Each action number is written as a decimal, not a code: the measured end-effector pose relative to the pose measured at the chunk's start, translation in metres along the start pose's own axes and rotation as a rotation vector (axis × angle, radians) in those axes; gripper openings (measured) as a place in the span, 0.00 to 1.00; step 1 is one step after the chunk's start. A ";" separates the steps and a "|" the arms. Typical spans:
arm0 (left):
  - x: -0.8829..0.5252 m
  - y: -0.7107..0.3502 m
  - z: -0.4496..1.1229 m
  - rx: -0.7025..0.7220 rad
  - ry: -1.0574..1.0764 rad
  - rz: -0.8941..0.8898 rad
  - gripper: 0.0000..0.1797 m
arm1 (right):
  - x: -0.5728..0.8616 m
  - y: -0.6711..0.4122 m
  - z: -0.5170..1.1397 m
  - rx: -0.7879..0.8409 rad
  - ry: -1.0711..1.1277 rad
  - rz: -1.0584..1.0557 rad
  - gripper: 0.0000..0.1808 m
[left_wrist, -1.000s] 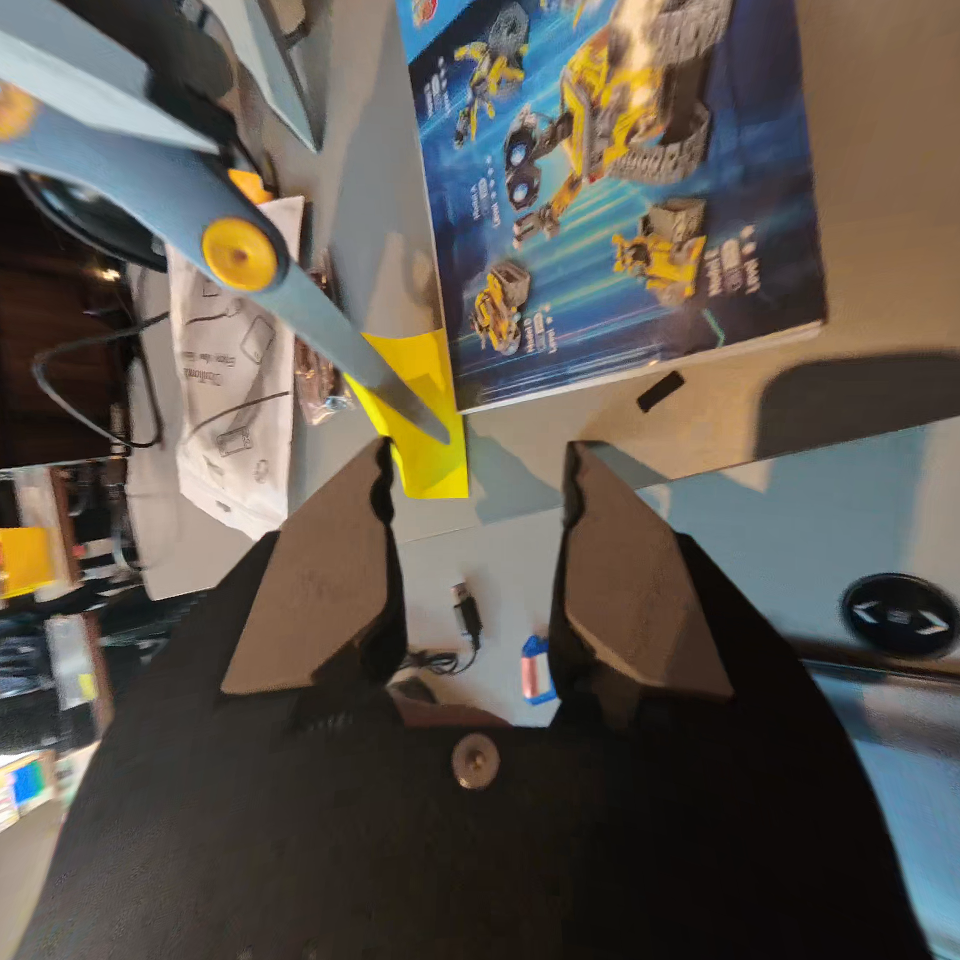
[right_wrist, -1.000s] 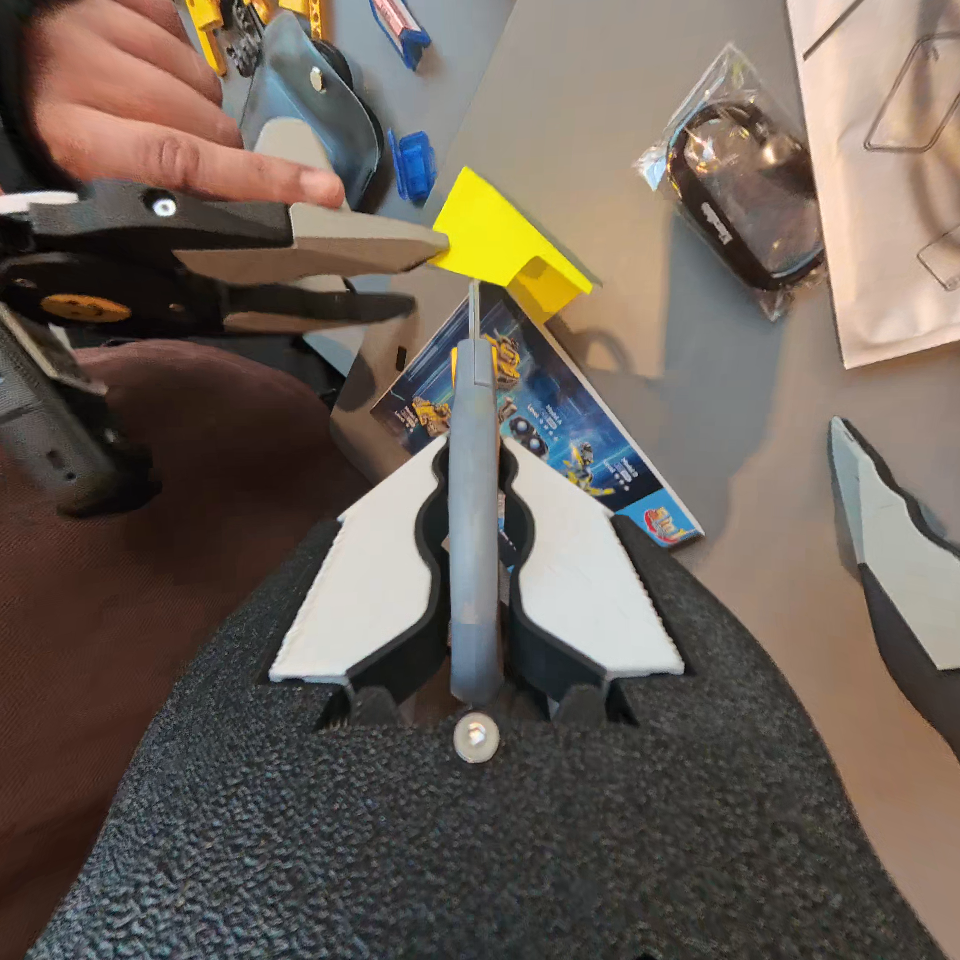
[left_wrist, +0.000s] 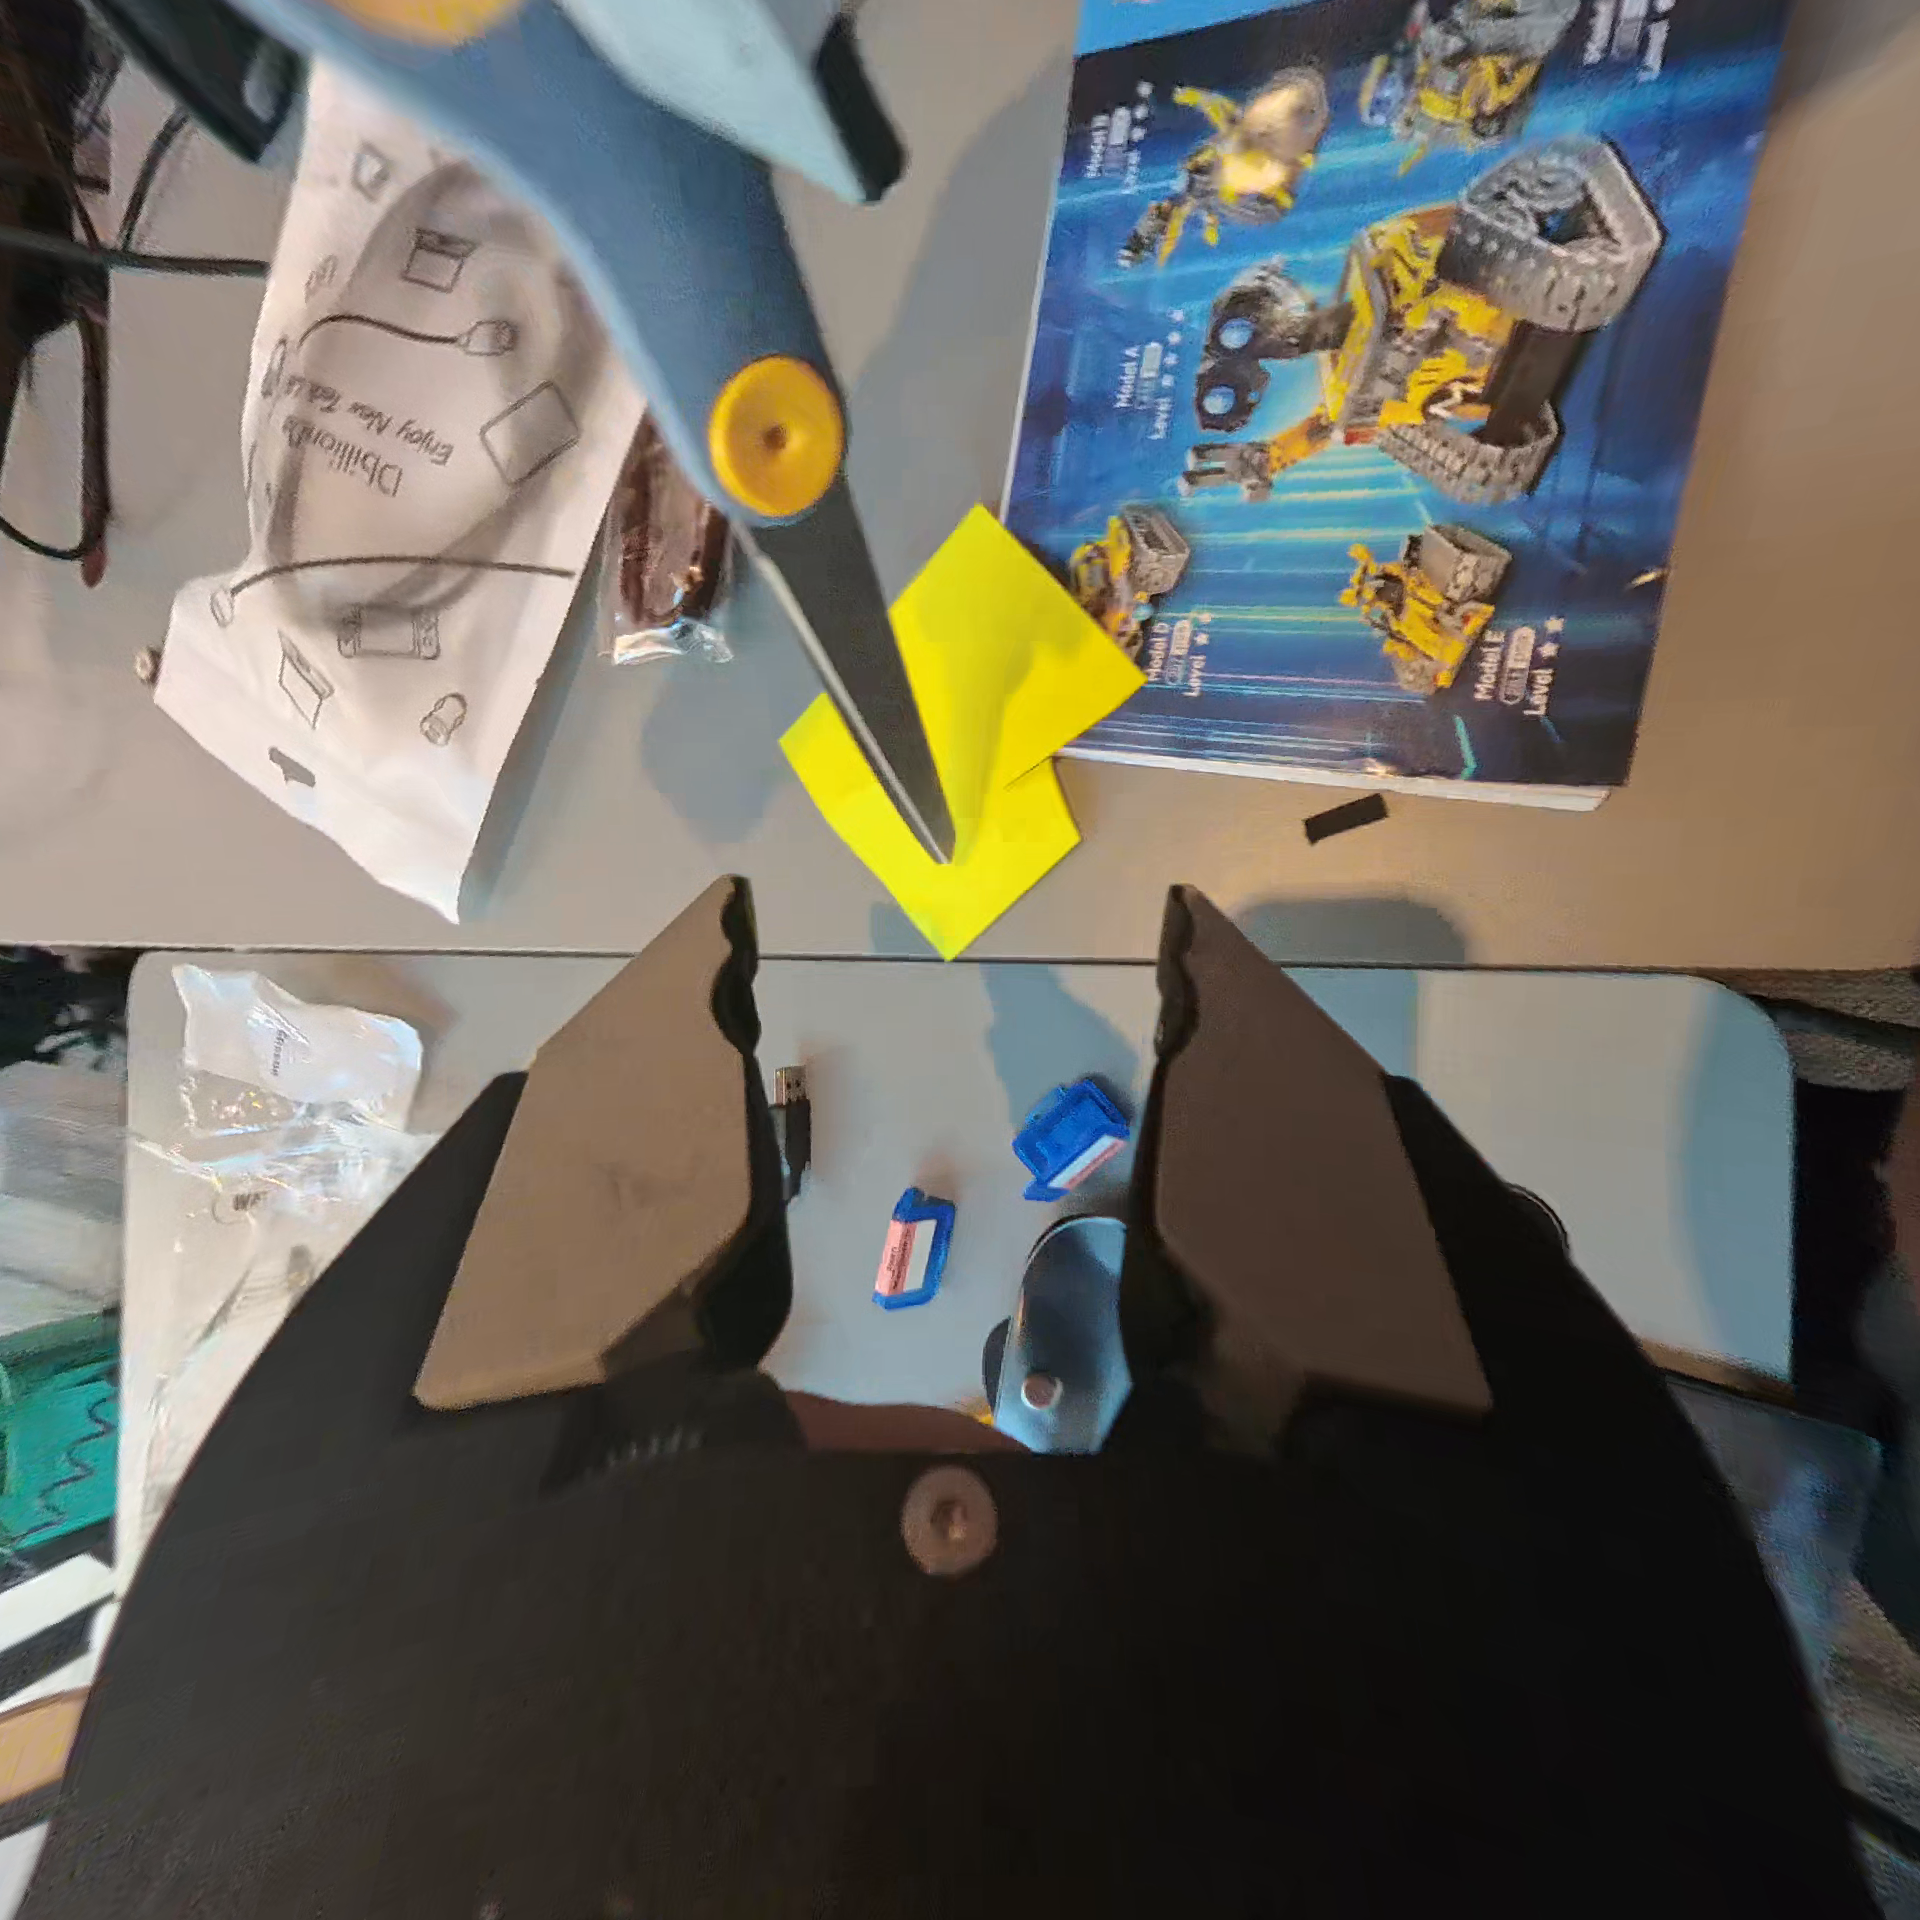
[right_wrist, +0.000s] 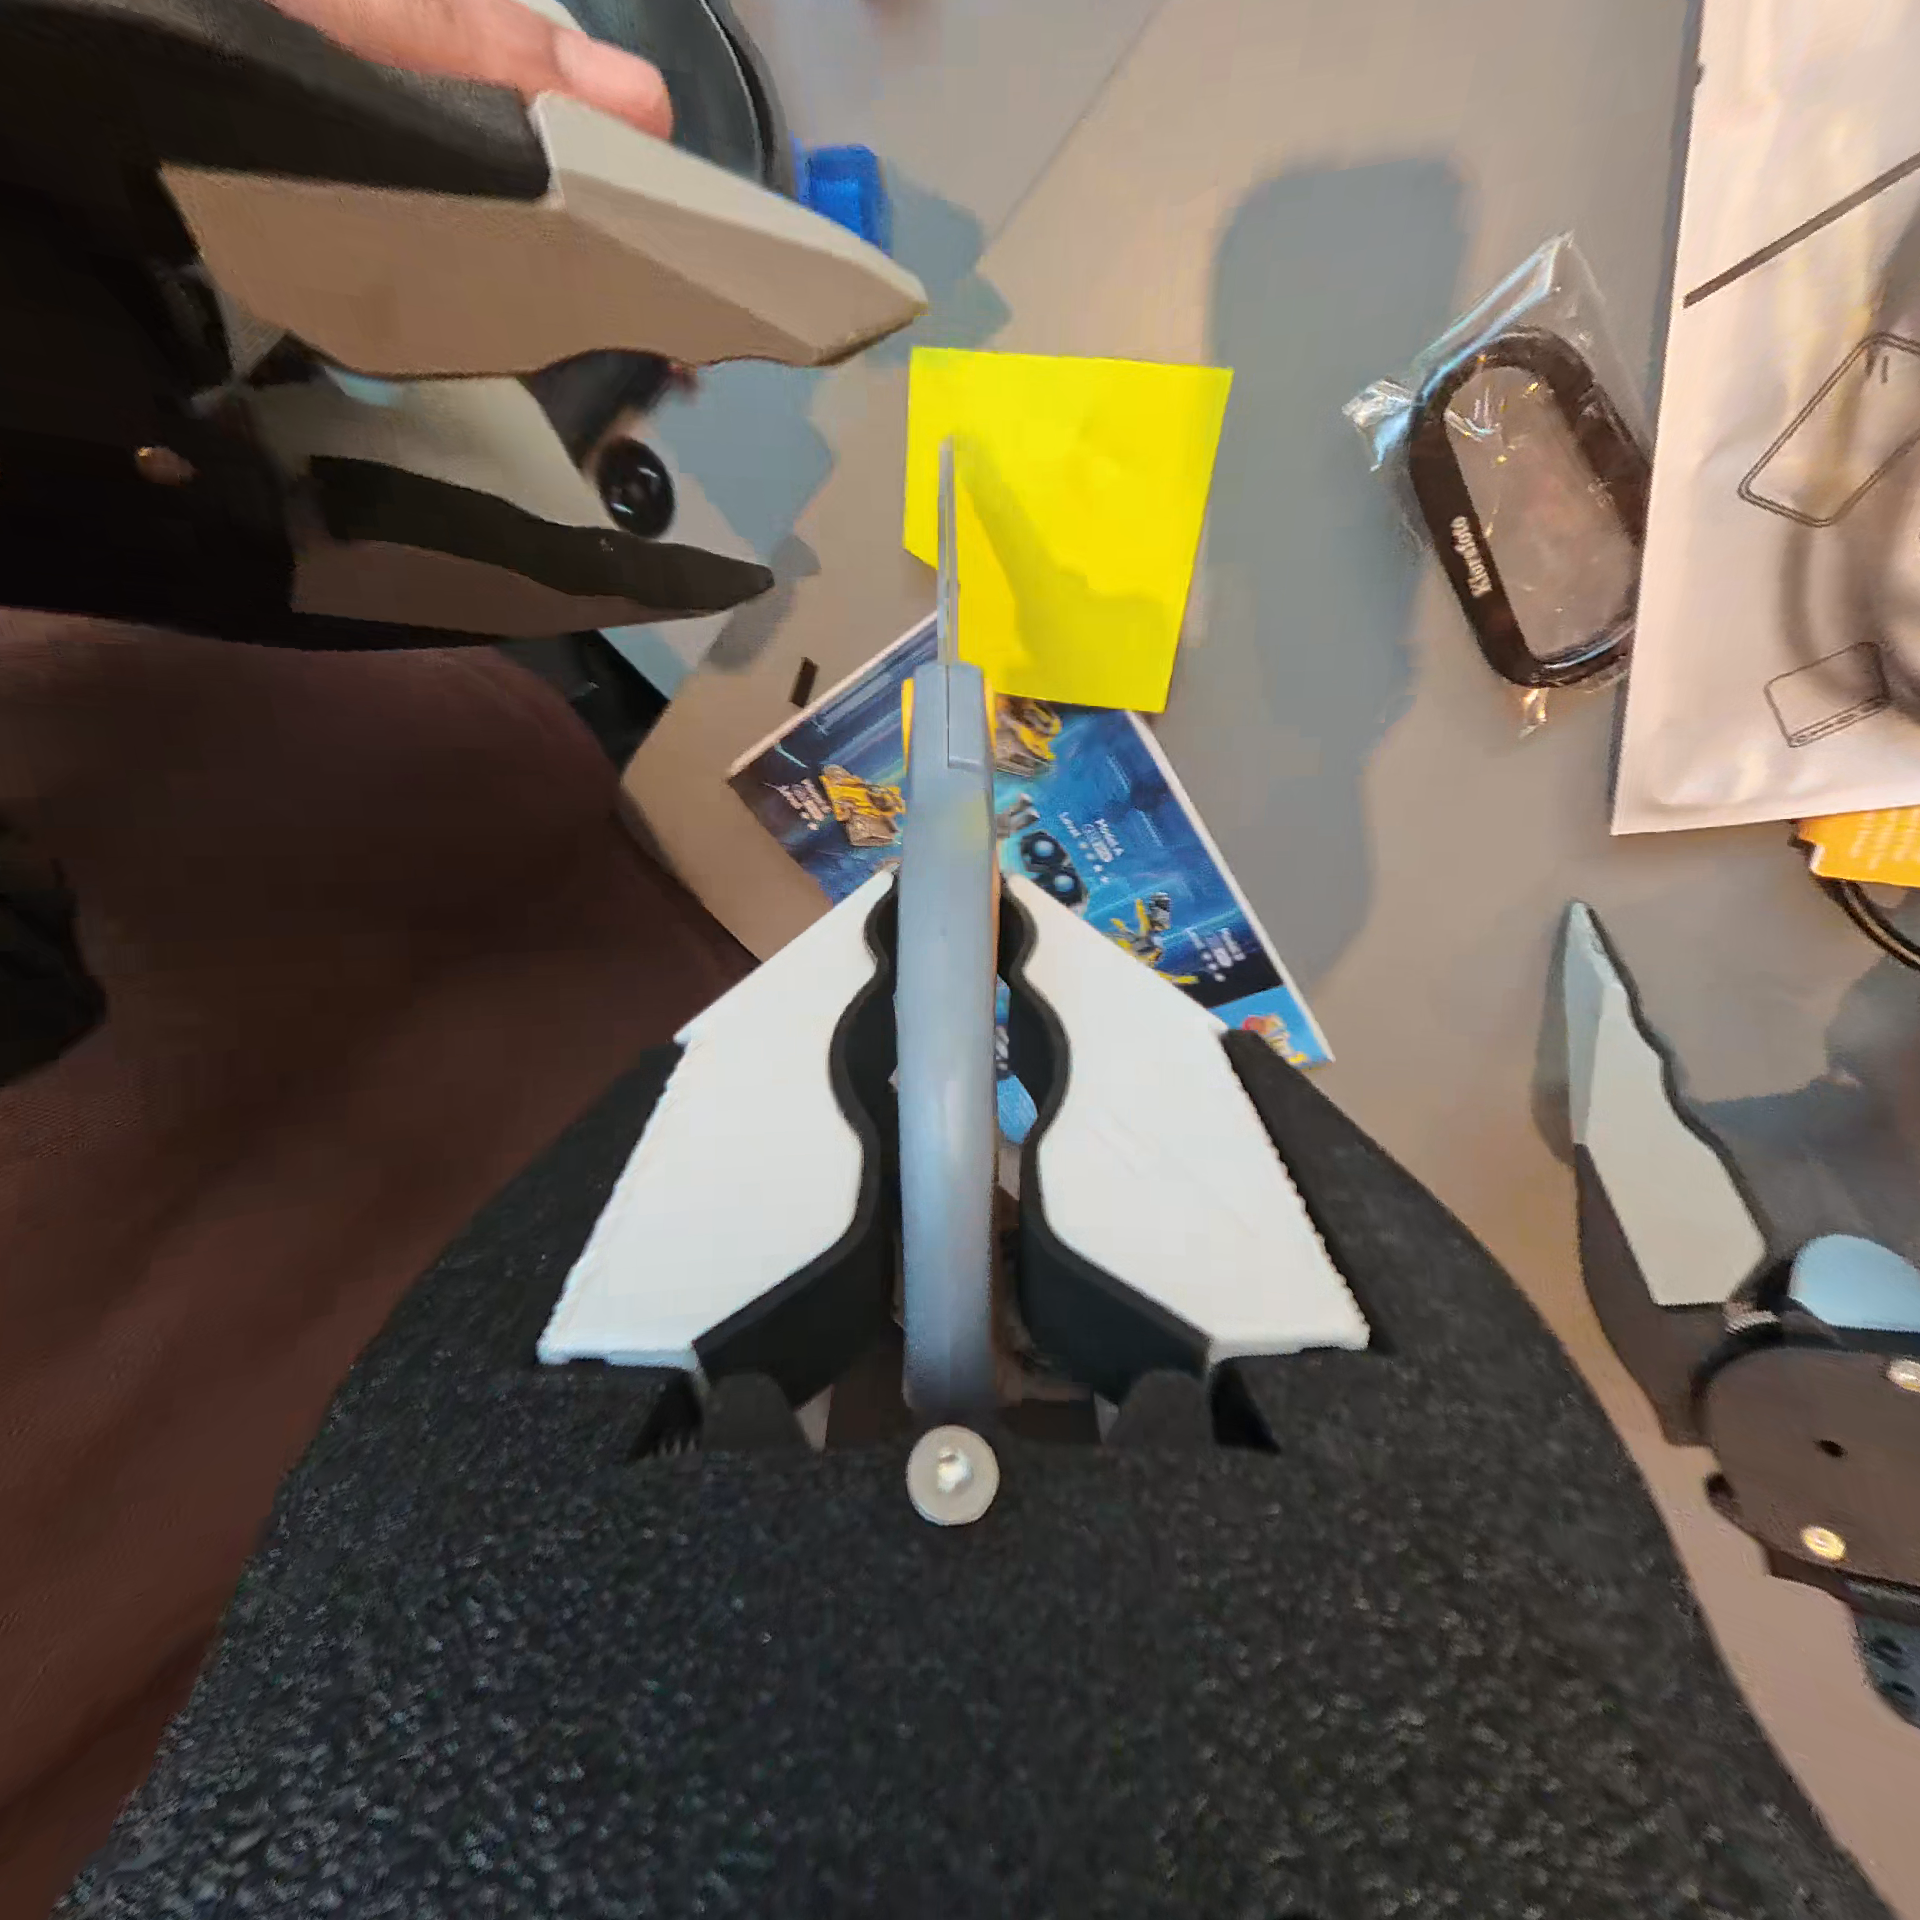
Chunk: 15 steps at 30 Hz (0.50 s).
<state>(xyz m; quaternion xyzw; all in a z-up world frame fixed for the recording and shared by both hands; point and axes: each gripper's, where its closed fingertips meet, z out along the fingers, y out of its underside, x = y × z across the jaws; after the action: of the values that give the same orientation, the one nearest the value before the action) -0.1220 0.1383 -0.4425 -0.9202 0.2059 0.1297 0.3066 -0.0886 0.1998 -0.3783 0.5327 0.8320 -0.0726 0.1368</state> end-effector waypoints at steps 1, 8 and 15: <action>-0.005 0.000 -0.002 0.000 -0.006 -0.020 0.39 | -0.003 0.001 -0.004 0.033 -0.026 0.014 0.07; -0.025 -0.043 -0.025 0.133 0.017 -0.016 0.19 | -0.026 0.015 -0.037 0.321 -0.224 0.118 0.07; -0.049 -0.079 -0.044 0.221 -0.158 0.262 0.07 | -0.032 0.024 -0.055 0.634 -0.133 0.111 0.08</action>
<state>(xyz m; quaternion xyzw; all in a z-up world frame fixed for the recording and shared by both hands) -0.1235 0.1834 -0.3499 -0.8332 0.3121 0.2170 0.4017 -0.0627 0.1972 -0.3153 0.5873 0.7270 -0.3551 0.0216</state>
